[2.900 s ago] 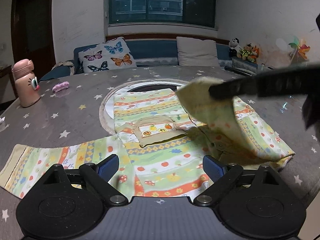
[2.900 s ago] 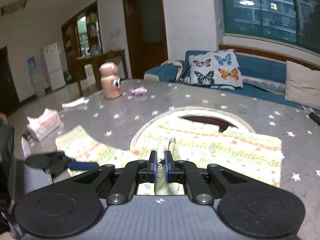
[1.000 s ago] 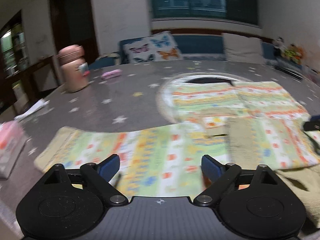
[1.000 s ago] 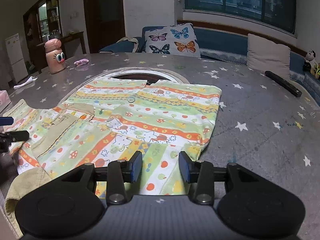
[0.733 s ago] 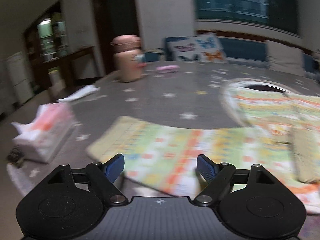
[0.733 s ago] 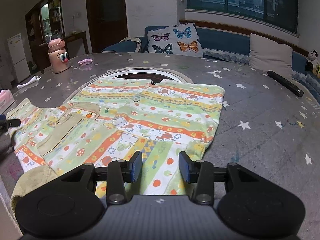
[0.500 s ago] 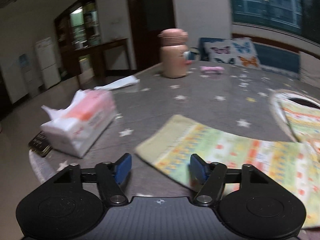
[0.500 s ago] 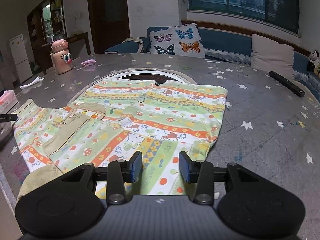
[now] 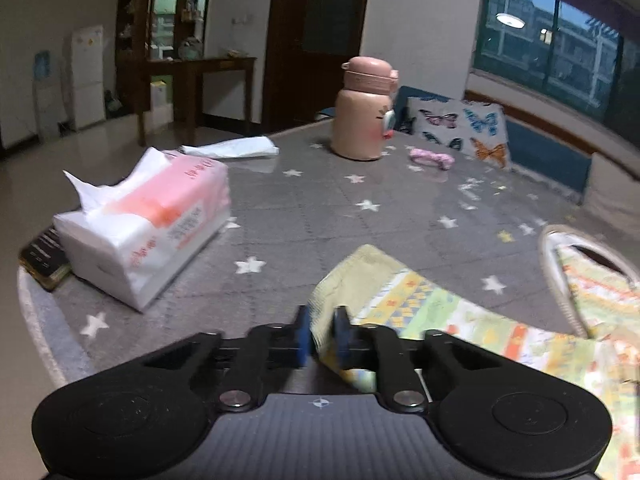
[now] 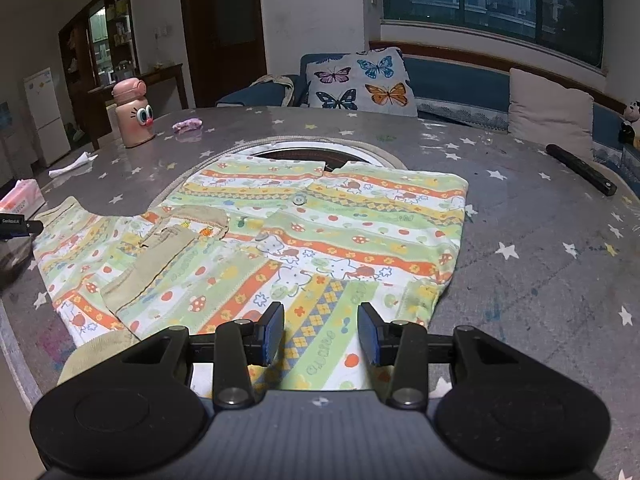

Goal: Fold clothes

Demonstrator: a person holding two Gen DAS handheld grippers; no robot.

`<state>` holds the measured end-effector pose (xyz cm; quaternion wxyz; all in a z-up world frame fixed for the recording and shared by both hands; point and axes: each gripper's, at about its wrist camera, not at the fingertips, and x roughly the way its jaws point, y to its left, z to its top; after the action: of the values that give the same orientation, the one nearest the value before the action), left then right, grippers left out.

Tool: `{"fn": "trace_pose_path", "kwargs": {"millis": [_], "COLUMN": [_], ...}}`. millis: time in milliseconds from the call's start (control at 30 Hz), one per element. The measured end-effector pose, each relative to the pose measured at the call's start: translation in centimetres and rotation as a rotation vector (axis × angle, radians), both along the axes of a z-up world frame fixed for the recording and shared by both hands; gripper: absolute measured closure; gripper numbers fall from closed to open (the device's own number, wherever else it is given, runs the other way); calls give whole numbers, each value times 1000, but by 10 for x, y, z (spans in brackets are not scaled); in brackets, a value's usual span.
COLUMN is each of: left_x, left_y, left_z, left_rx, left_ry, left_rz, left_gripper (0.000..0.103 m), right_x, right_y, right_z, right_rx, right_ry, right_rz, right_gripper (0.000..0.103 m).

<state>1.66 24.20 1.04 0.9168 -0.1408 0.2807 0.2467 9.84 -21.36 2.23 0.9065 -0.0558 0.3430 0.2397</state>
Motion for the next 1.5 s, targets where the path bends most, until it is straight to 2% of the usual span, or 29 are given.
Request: {"fn": "trace_pose_path", "kwargs": {"millis": [200, 333, 600, 833, 1067, 1200, 1300, 1433, 1500], "left_x": [-5, -1, 15, 32, 41, 43, 43, 40, 37], "left_y": [-32, -66, -148, -215, -269, -290, -299, -301, -296], "left_z": [27, 50, 86, 106, 103, 88, 73, 57, 54], "left_rx": [-16, -18, -46, -55, -54, -46, -51, -48, -47], "left_ry": [-96, -149, -217, -252, -236, -188, -134, -85, -81], "left_rz": [-121, -249, -508, -681, -838, -916, -958, -985, -992], "left_gripper": [94, 94, 95, 95, 95, 94, 89, 73, 70], "right_x": [-4, -8, -16, -23, -27, -28, -27, -27, -26], "right_y": [-5, -11, -26, -42, -60, -68, -72, -75, -73], "right_z": [4, 5, 6, 6, 5, 4, 4, 3, 5], "right_rx": [23, 41, 90, 134, 167, 169, 167, 167, 168], "right_ry": [-9, -14, -24, -31, -35, -36, -34, -30, -31], "right_rz": [-15, -26, -52, -82, -121, -143, -159, -176, -170], "right_gripper": [62, 62, 62, 62, 62, 62, 62, 62, 62]}}
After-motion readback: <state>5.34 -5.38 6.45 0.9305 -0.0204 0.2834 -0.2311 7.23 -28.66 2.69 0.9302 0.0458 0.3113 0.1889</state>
